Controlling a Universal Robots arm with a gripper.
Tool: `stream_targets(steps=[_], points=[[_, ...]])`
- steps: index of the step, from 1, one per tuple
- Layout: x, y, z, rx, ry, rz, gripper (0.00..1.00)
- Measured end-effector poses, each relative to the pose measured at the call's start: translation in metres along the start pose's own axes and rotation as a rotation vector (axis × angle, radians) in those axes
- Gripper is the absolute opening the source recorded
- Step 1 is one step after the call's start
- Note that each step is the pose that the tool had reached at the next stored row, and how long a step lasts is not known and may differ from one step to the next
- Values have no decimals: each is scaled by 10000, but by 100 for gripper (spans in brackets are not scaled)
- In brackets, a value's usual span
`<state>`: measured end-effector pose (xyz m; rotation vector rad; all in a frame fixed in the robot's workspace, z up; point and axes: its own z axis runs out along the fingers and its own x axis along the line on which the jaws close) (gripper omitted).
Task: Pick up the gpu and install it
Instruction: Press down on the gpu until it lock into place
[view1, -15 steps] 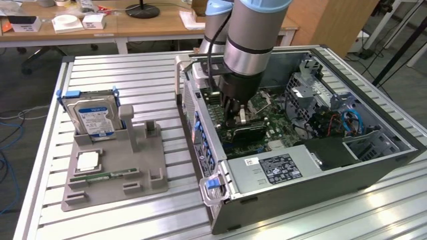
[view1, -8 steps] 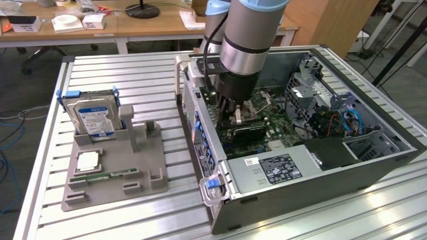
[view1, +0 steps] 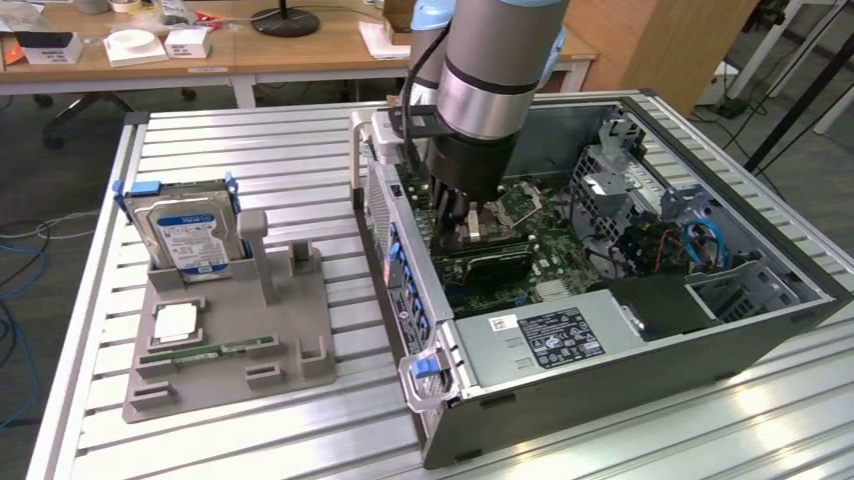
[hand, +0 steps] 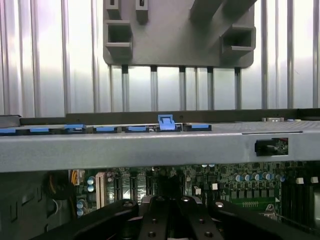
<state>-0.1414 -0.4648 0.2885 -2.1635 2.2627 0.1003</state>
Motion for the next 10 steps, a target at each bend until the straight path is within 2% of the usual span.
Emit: stream_targets(steps=[10], points=[[-11, 85, -9, -27, 1, 38, 11]])
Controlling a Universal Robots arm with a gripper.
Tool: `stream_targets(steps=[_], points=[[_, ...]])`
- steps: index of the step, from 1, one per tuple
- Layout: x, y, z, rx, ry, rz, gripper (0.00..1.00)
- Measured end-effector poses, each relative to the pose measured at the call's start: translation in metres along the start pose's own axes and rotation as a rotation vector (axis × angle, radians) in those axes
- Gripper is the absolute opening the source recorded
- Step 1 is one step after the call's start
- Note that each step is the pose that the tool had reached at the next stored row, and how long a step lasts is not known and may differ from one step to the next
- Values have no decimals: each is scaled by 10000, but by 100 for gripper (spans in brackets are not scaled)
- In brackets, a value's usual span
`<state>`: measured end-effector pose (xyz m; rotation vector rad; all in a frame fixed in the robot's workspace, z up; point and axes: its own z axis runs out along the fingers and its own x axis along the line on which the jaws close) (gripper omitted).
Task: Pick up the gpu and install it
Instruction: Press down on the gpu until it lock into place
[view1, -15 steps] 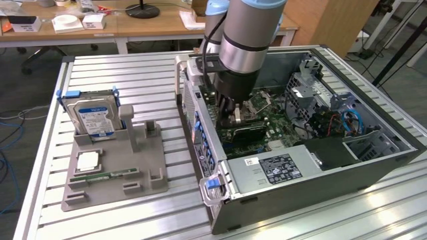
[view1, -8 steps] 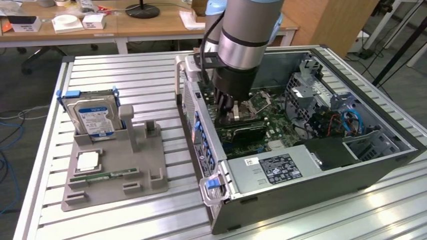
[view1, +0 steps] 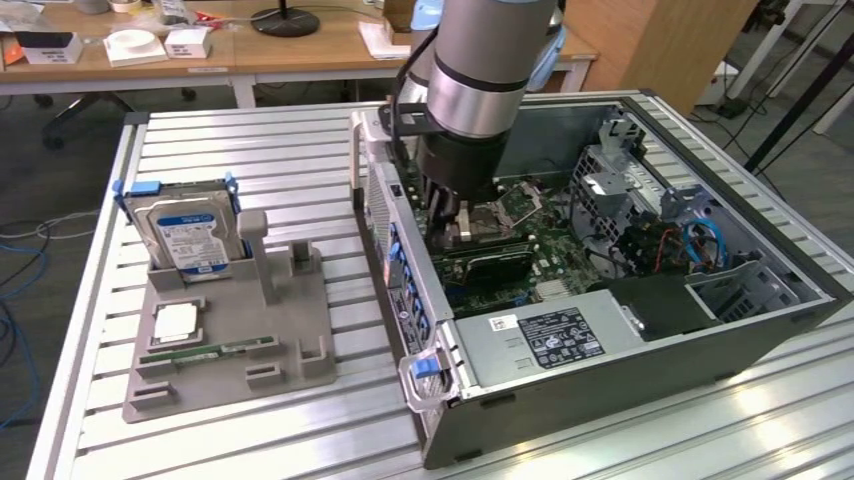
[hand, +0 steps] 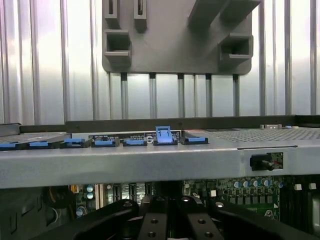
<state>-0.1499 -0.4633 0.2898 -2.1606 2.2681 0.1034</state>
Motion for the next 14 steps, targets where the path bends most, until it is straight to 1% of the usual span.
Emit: stream_targets(steps=[10, 14], points=[[1, 50, -18, -17, -1, 13, 11], [0, 58, -43, -21, 0, 17, 11]])
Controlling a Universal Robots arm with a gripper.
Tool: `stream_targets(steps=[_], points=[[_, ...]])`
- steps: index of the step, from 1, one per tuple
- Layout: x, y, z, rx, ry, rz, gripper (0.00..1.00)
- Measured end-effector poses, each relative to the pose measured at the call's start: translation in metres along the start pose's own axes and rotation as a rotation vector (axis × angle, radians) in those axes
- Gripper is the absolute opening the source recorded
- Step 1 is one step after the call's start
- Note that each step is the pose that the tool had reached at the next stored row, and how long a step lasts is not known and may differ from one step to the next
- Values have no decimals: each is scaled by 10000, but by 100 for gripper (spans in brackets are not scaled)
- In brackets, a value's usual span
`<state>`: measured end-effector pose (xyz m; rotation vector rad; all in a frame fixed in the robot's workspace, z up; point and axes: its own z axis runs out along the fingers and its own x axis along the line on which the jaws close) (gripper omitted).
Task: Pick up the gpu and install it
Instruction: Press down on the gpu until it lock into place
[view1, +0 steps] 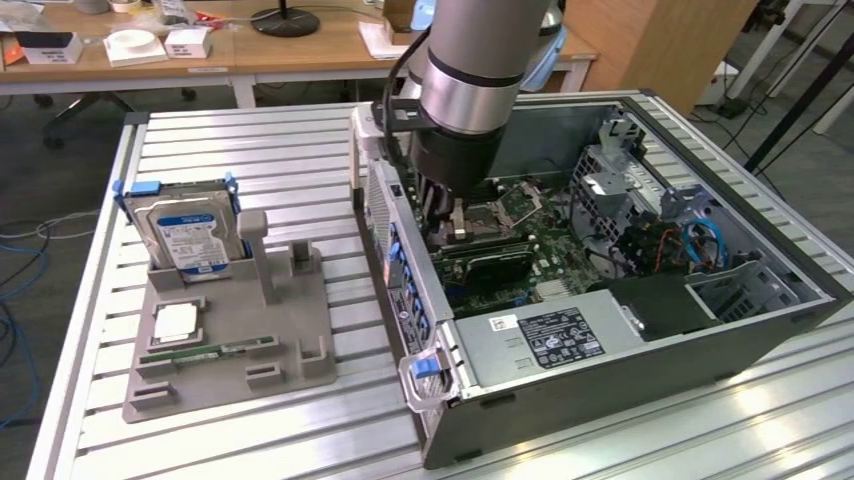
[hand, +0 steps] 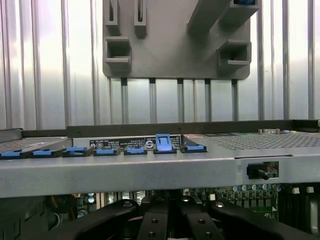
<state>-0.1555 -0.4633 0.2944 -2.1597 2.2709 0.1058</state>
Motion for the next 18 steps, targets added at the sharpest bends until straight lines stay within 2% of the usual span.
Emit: stream_targets(steps=[6, 14, 18], points=[[-3, 9, -60, 1, -1, 2, 11], [0, 45, -57, -1, 0, 2, 11], [1, 48, -37, -2, -19, 9, 11]])
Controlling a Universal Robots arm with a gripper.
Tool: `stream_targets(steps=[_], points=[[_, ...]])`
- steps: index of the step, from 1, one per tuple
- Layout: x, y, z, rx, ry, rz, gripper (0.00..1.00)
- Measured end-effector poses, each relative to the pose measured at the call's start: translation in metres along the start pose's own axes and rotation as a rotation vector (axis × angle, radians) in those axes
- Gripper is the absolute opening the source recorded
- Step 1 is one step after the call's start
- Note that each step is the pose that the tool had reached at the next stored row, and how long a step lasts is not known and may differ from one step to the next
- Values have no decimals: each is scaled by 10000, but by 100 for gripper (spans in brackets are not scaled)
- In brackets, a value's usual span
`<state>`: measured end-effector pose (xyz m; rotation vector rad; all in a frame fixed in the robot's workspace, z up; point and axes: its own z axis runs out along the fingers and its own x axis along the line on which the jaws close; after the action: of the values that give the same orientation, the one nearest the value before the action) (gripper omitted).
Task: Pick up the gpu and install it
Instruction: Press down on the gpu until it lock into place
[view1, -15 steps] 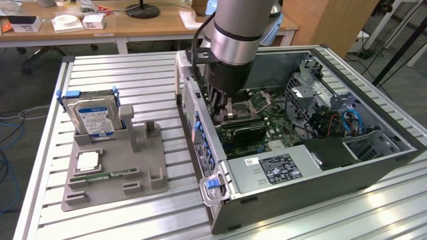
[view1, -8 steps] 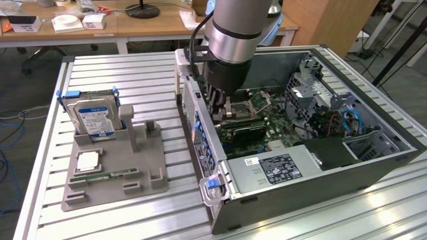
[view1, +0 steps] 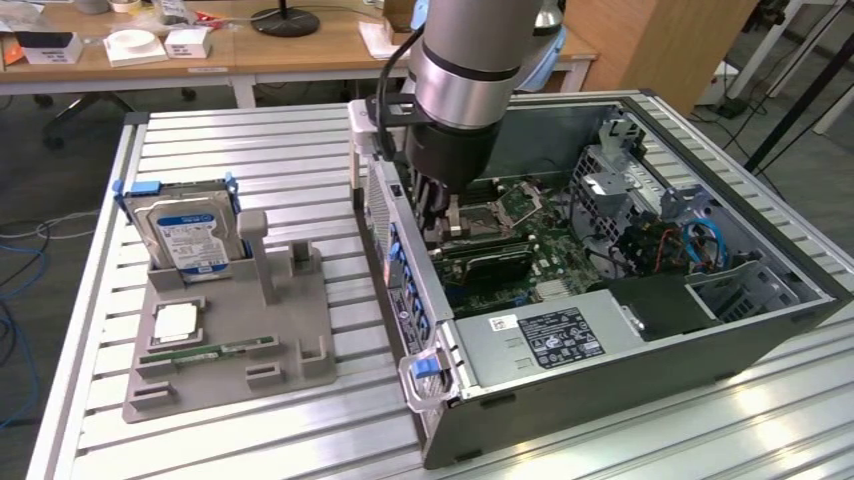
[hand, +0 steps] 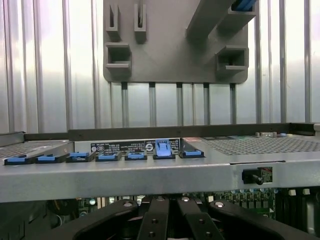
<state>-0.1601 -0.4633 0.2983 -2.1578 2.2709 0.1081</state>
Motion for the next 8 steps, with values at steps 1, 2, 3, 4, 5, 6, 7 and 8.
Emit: stream_targets(steps=[1, 2, 3, 4, 5, 6, 7, 8], points=[[1, 0, 3, -1, -2, 2, 11], [0, 0, 4, -3, -9, 5, 11], [0, 0, 6, -2, -21, 5, 11], [0, 0, 8, 0, -31, 5, 11], [0, -2, 8, 0, -36, 5, 11], [0, -3, 8, 0, -41, 6, 11], [0, -4, 8, 1, -45, 5, 11], [0, -8, 8, 4, -51, 5, 11]])
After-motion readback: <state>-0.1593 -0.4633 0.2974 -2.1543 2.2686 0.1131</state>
